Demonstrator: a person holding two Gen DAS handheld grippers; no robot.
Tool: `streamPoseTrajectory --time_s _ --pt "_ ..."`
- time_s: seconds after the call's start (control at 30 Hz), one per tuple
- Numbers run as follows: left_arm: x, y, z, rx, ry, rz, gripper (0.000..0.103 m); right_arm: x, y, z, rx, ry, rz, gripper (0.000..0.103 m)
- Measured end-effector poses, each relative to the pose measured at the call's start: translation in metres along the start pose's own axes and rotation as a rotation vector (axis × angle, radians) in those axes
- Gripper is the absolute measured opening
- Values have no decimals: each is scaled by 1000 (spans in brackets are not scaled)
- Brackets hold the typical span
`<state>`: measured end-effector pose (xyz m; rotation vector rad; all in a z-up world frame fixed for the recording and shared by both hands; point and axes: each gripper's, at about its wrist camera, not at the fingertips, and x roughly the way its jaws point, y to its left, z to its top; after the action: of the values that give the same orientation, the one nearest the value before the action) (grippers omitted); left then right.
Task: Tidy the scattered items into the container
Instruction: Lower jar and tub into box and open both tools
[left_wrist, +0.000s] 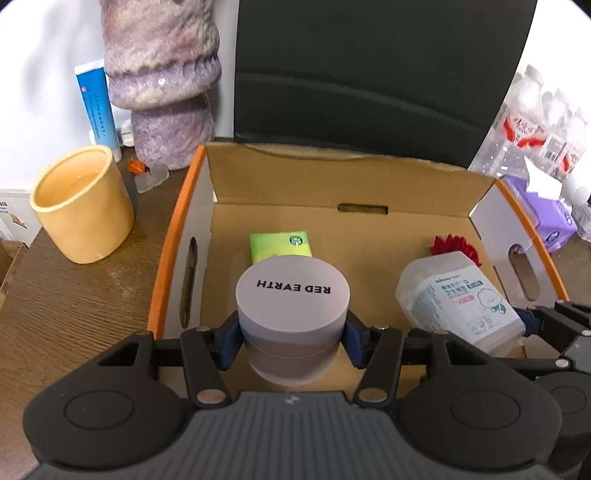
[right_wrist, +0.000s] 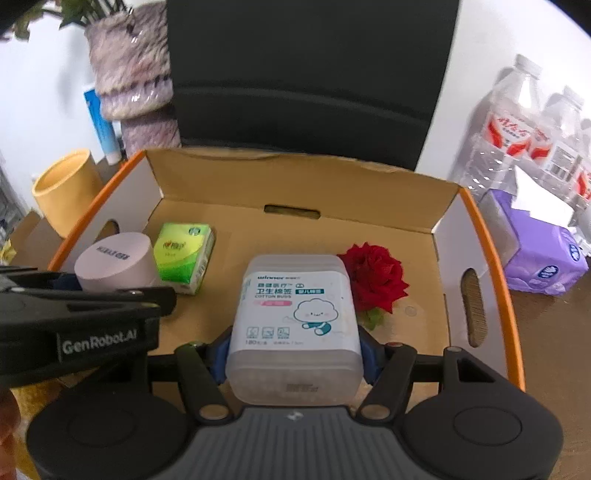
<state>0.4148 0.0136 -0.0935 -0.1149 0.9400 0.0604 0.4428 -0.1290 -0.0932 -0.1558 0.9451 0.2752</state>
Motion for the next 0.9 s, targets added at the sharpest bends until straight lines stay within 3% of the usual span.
streamPoseTrajectory --time_s 0.33,0.9 --pt "21 -8 8 71 23 43 56 30 4 5 -44 20 -16 63" --pt "44 -5 16 31 54 53 58 39 3 9 -62 3 -48 65"
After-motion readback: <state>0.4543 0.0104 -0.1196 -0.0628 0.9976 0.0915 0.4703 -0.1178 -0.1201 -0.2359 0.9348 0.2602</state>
